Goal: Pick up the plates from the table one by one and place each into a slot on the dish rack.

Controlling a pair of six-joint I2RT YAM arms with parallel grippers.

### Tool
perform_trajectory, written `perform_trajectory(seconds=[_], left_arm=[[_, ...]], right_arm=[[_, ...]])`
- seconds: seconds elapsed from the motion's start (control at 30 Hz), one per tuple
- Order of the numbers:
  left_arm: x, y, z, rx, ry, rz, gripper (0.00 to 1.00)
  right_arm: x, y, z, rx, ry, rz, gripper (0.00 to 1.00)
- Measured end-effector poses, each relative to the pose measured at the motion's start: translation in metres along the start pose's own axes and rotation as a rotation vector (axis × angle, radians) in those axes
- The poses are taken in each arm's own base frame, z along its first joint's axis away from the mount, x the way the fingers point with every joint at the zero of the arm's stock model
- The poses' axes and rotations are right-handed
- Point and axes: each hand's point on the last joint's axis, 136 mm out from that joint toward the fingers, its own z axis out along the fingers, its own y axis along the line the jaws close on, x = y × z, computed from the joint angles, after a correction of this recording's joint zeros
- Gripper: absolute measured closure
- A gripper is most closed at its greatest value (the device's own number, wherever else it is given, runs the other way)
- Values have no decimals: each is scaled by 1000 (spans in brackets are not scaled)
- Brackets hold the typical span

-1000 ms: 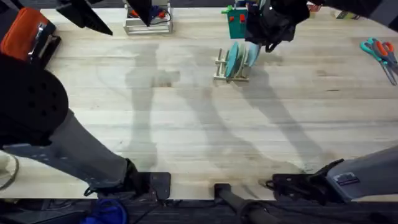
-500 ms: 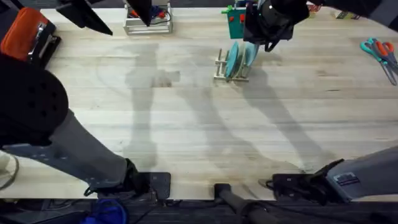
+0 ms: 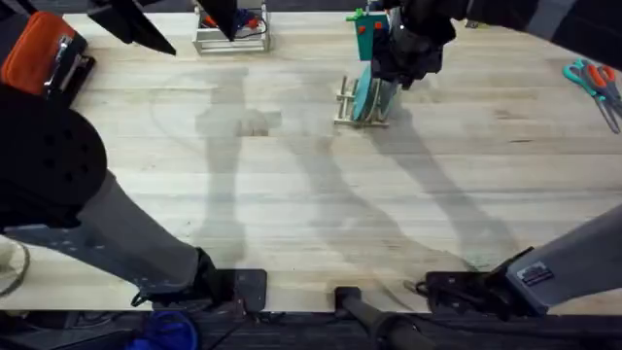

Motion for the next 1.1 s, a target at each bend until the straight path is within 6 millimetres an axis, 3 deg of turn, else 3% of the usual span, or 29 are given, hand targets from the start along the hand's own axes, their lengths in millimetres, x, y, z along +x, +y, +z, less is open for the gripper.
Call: perform_trajectory(seconds=[0.37, 0.47, 0.6, 1.1], left_arm=[[0, 0, 0, 0, 0, 0, 7], [0, 0, 0, 0, 0, 0, 7], [0, 0, 0, 0, 0, 0, 7], [0, 0, 0, -2, 0, 0, 7]], right_arm=[[2, 2, 3, -8, 13, -7, 968], [2, 2, 3, -9, 14, -6, 884], [1, 0, 3, -7, 15, -6, 684], [1, -1, 4, -6, 15, -3, 643]])
